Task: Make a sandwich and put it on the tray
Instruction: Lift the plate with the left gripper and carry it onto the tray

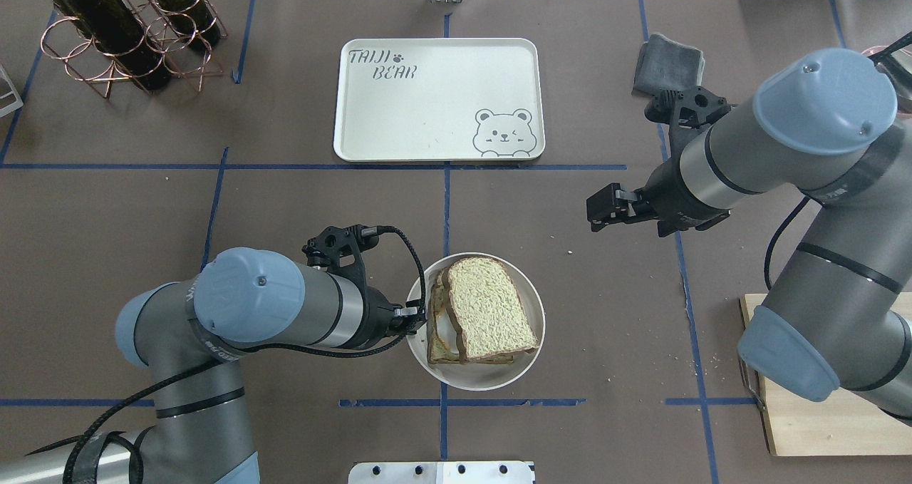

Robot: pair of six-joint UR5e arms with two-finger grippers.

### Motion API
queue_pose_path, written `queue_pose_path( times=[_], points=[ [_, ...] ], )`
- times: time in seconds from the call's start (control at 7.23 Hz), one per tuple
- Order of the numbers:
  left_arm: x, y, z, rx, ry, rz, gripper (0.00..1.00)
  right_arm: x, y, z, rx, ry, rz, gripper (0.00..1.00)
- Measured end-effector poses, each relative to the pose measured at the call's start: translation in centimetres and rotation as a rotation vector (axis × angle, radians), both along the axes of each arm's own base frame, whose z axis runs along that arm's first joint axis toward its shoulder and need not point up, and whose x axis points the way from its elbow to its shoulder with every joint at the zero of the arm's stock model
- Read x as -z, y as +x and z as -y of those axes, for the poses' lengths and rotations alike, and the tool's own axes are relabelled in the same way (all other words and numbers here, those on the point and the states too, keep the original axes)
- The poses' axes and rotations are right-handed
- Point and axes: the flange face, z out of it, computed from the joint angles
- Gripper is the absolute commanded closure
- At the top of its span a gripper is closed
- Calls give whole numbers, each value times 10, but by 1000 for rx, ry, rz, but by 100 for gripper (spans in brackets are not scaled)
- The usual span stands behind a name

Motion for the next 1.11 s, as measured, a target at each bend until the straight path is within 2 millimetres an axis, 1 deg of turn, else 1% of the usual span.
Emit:
queue_pose_path(
  times=[0.14, 0.42, 0.55, 0.69, 0.83, 0.97, 1.11],
  points=[
    [-1, -10, 16, 31, -38, -10, 100, -12, 13, 2, 10, 5, -18, 0],
    [-5, -35, 63, 104, -129, -16, 100, -39, 55, 17, 72, 66, -118, 0],
    [-6, -44, 88, 140, -165, -14, 100, -51, 76, 26, 120, 99, -173, 0],
    [-4, -47, 113, 182, -202, -13, 100, -62, 92, 33, 160, 125, -209, 0],
    [-1, -46, 141, 232, -254, -14, 100, -73, 107, 37, 190, 147, -233, 0],
    [1, -40, 169, 283, -316, -19, 100, -81, 118, 41, 209, 163, -246, 0],
    [-1, -29, 193, 326, -374, -29, 100, -85, 123, 43, 217, 170, -252, 0]
  ],
)
